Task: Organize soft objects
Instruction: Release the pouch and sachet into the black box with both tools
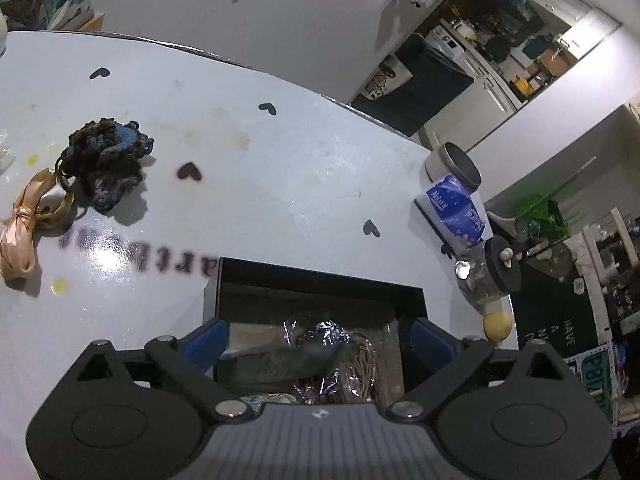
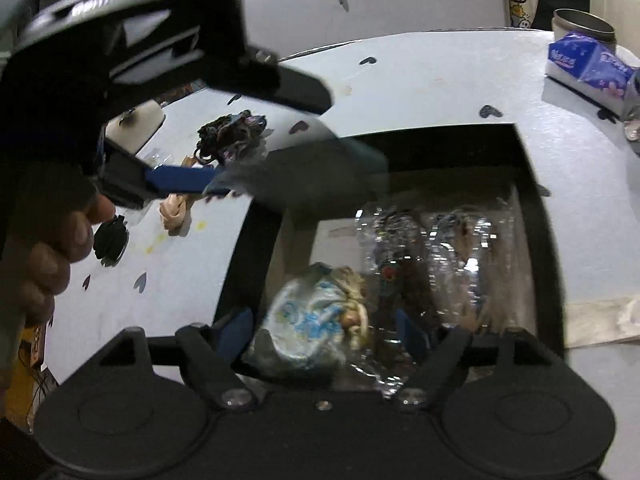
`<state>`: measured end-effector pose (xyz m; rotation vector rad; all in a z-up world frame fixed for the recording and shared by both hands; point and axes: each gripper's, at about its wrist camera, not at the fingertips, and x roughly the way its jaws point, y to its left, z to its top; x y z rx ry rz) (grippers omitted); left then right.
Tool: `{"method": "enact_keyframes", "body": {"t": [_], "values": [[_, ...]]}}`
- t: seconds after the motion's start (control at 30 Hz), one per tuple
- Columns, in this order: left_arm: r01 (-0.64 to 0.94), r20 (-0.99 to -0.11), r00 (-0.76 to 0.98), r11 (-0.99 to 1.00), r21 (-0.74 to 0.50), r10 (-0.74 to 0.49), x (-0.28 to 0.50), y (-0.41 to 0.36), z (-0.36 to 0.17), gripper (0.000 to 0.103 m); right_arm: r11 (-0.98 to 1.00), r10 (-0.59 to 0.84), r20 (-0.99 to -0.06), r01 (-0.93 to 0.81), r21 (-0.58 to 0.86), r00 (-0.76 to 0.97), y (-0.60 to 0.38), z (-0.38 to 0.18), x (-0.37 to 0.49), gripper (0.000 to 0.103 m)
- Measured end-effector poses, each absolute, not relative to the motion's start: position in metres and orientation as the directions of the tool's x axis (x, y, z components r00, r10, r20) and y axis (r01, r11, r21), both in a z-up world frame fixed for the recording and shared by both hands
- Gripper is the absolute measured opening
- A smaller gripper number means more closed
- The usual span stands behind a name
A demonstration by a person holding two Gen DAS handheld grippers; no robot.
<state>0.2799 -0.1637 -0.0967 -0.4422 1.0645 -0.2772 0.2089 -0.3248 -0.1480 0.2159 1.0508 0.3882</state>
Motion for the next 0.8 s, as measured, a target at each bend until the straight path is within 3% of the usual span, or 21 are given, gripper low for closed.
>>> {"method": "enact_keyframes", "body": {"t": [0.1, 0.17, 0.3, 0.57, 0.8], "values": [[0.006, -0.774, 0.482, 0.885, -0.466, -0.411, 0.276, -0.162, -0.093, 0.098, 0.913, 0.407, -0.796, -0.196, 0.357, 0.448, -0.335, -0.145, 0.208, 0.073], [0.002, -0.773, 0.492, 0.888, -0.459, -0.401, 0.272, -0.161, -0.091, 0.098, 0.909, 0.416, -0.792, -0.192, 0.369, 0.447, -0.340, -0.144, 0.209, 0.050], [-0.011, -0.777, 0.508, 0.900, -0.436, -0.371, 0.265, -0.155, -0.089, 0.098, 0.892, 0.452, -0.795, -0.217, 0.397, 0.404, -0.339, -0.149, 0.217, 0.031], [-0.034, -0.804, 0.508, 0.926, -0.377, -0.308, 0.255, -0.146, -0.092, 0.097, 0.895, 0.431, -0.839, -0.276, 0.350, 0.332, -0.319, -0.171, 0.226, 0.028], [0.013, -0.804, 0.525, 0.947, -0.322, -0.280, 0.246, -0.151, -0.087, 0.097, 0.898, 0.432, -0.803, -0.280, 0.339, 0.411, -0.337, -0.143, 0.217, 0.040]]}}
